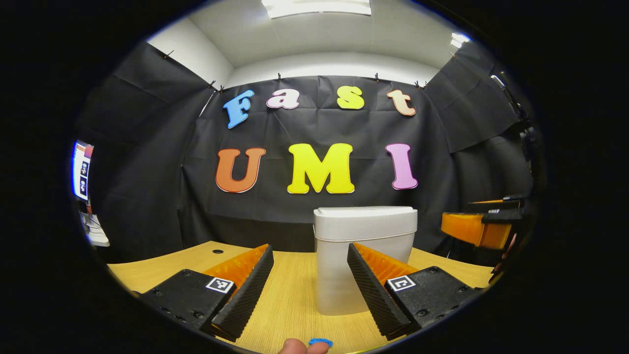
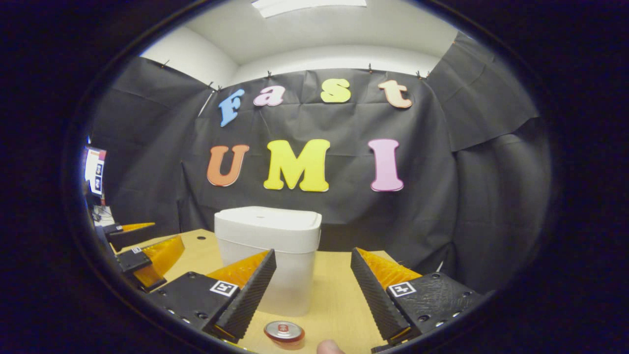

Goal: Press the lid of the desktop garbage bin to open it, pick up the crumpled paper on the desktop and throw it into the bin, then pick up the pop can on the desktop and drop it into the bin, and finally close the garbage bin lid.

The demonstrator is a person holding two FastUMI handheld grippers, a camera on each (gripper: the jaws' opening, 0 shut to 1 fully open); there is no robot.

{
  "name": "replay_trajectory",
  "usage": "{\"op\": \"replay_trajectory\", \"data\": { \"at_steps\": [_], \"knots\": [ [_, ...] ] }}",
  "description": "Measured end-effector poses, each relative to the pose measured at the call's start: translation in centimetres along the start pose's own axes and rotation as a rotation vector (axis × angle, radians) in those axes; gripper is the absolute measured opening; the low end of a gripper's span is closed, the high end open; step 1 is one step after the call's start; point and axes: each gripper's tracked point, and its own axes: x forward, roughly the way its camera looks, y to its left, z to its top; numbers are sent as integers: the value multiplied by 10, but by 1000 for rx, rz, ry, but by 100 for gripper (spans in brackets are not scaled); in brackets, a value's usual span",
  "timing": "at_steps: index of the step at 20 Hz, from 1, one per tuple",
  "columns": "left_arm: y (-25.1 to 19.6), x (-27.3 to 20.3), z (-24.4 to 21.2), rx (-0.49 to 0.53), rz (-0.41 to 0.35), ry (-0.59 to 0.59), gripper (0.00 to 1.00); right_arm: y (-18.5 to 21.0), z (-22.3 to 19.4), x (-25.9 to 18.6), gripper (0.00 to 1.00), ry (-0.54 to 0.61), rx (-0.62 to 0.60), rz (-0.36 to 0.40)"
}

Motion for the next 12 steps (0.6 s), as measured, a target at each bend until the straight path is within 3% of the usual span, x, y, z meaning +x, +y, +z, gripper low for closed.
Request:
{"op": "replay_trajectory", "data": {
  "at_steps": [2,5,7,9,10,11,12],
  "knots": [
    [0,1,-1,5,-1,7,97,7,13,11,92,20,-4,42],
    [3,1,-2,9,1,10,97,15,33,33,74,37,-27,81],
    [5,2,-4,4,4,18,97,24,43,49,78,61,-47,120],
    [6,1,-6,-8,-1,24,97,33,49,64,53,88,-60,153],
    [6,2,-7,-12,-1,29,97,36,49,71,48,104,-72,156],
    [6,2,-9,-15,-2,33,97,39,49,78,30,114,-79,160],
    [7,4,-10,-17,-4,38,97,43,48,85,24,124,-76,167]
  ]
}}
